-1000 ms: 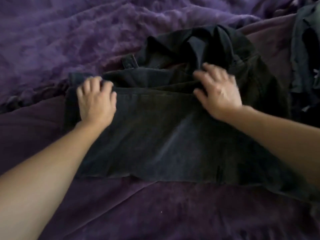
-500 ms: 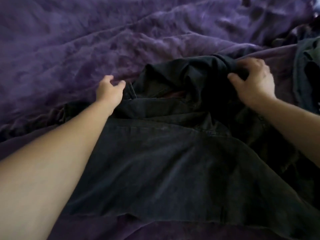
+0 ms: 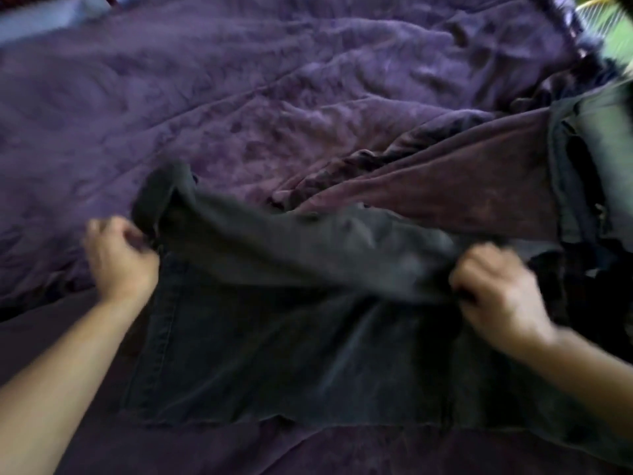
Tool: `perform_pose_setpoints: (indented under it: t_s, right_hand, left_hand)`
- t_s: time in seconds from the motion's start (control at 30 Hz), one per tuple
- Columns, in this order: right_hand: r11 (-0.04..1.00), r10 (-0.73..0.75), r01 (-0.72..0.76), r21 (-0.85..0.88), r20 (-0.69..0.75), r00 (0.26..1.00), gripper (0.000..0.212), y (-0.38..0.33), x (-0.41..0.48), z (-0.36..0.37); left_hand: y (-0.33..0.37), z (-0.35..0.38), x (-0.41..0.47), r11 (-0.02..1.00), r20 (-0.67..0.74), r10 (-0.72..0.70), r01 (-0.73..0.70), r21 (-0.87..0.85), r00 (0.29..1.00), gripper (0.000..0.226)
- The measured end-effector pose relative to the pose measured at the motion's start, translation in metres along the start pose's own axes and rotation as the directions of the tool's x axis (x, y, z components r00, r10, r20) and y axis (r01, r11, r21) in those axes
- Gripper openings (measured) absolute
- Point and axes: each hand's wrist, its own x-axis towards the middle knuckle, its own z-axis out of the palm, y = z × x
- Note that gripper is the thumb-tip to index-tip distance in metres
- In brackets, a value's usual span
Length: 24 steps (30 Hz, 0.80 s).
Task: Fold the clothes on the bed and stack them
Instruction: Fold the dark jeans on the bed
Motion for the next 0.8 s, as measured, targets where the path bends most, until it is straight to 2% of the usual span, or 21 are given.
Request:
perform_pose_setpoints:
  t_s: [0.07, 0.1, 0.13, 0.2, 0.27, 0.33, 0.37, 0.4, 0.43, 0.5, 0.53, 0.6, 0.63, 0.67, 0.73, 0.77, 0.8]
  right_hand:
    - [0.995, -0.07, 0.088, -0.043, 0.31, 0.948, 0.023, -0.012, -0.042, 0.026]
    - [0.993, -0.09, 0.116, -0.037, 0.422, 0.902, 0.023, -0.017, -0.057, 0.039]
    - [0.992, -0.104, 0.127, -0.016, 0.473, 0.875, 0.02, -0.021, -0.066, 0.048]
    - [0.998, -0.066, 0.049, 0.05, 0.422, 0.904, 0.014, -0.032, -0.063, 0.05]
    - [0.998, 0.024, -0.039, 0.051, 0.274, 0.961, 0.018, -0.043, -0.045, 0.049]
    - [0.995, 0.096, -0.091, -0.034, 0.202, 0.975, 0.029, -0.05, -0.028, 0.053]
    - [0.99, 0.133, -0.115, -0.087, 0.236, 0.963, 0.038, -0.052, -0.021, 0.057]
    - [0.981, 0.177, -0.142, -0.134, 0.303, 0.937, 0.047, -0.053, -0.016, 0.062]
    - [0.97, 0.225, -0.172, -0.17, 0.375, 0.899, 0.055, -0.053, -0.014, 0.066]
    - [0.95, 0.299, -0.21, -0.231, 0.482, 0.824, 0.063, -0.051, -0.013, 0.072]
    - [0.946, 0.311, -0.214, -0.243, 0.499, 0.809, 0.064, -0.05, -0.013, 0.073]
    - [0.944, 0.324, -0.24, -0.227, 0.486, 0.812, 0.063, -0.054, -0.013, 0.072]
    - [0.939, 0.339, -0.264, -0.218, 0.483, 0.807, 0.063, -0.057, -0.012, 0.072]
    - [0.935, 0.354, -0.284, -0.214, 0.491, 0.796, 0.064, -0.06, -0.01, 0.072]
    - [0.937, 0.345, -0.275, -0.214, 0.464, 0.816, 0.069, -0.068, -0.003, 0.071]
    - [0.949, 0.308, -0.243, -0.203, 0.416, 0.856, 0.069, -0.073, 0.003, 0.072]
    - [0.962, 0.259, -0.204, -0.184, 0.37, 0.892, 0.068, -0.08, 0.01, 0.074]
  left_hand:
    - [-0.037, 0.0, -0.03, 0.984, 0.129, -0.178, 0.173, 0.051, 0.976, 0.02]
    - [-0.046, 0.0, -0.041, 0.956, 0.173, -0.285, 0.292, -0.015, 0.943, 0.017]
    - [-0.049, 0.0, -0.047, 0.915, 0.198, -0.356, 0.384, -0.128, 0.913, 0.016]
    - [-0.042, 0.004, -0.052, 0.824, 0.203, -0.433, 0.477, -0.306, 0.878, 0.031]
    - [-0.019, 0.01, -0.054, 0.791, 0.302, -0.408, 0.499, -0.354, 0.861, 0.044]
    - [-0.004, 0.023, -0.059, 0.848, 0.425, -0.361, 0.482, -0.222, 0.83, 0.068]
    - [0.002, 0.026, -0.064, 0.882, 0.475, -0.372, 0.463, -0.087, 0.798, 0.074]
    - [0.006, 0.03, -0.069, 0.908, 0.492, -0.375, 0.419, 0.023, 0.785, 0.07]
    - [0.008, 0.028, -0.072, 0.917, 0.474, -0.378, 0.391, 0.075, 0.795, 0.058]
    - [0.014, 0.009, -0.071, 0.941, 0.36, -0.298, 0.335, -0.045, 0.884, 0.041]
    - [0.012, -0.002, -0.068, 0.959, 0.259, -0.213, 0.252, -0.128, 0.942, 0.039]
    - [-0.005, -0.024, -0.06, 0.974, 0.092, -0.105, 0.122, -0.193, 0.99, 0.037]
    - [-0.02, -0.03, -0.057, 0.978, 0.076, -0.11, 0.122, -0.172, 0.991, 0.039]
    - [-0.031, -0.034, -0.058, 0.975, 0.12, -0.167, 0.182, -0.131, 0.979, 0.045]
    - [-0.046, -0.035, -0.073, 0.927, 0.282, -0.364, 0.374, 0.017, 0.888, 0.06]
    - [-0.045, -0.034, -0.083, 0.912, 0.291, -0.408, 0.401, 0.085, 0.866, 0.065]
    - [-0.041, -0.034, -0.094, 0.939, 0.232, -0.34, 0.32, 0.124, 0.911, 0.064]
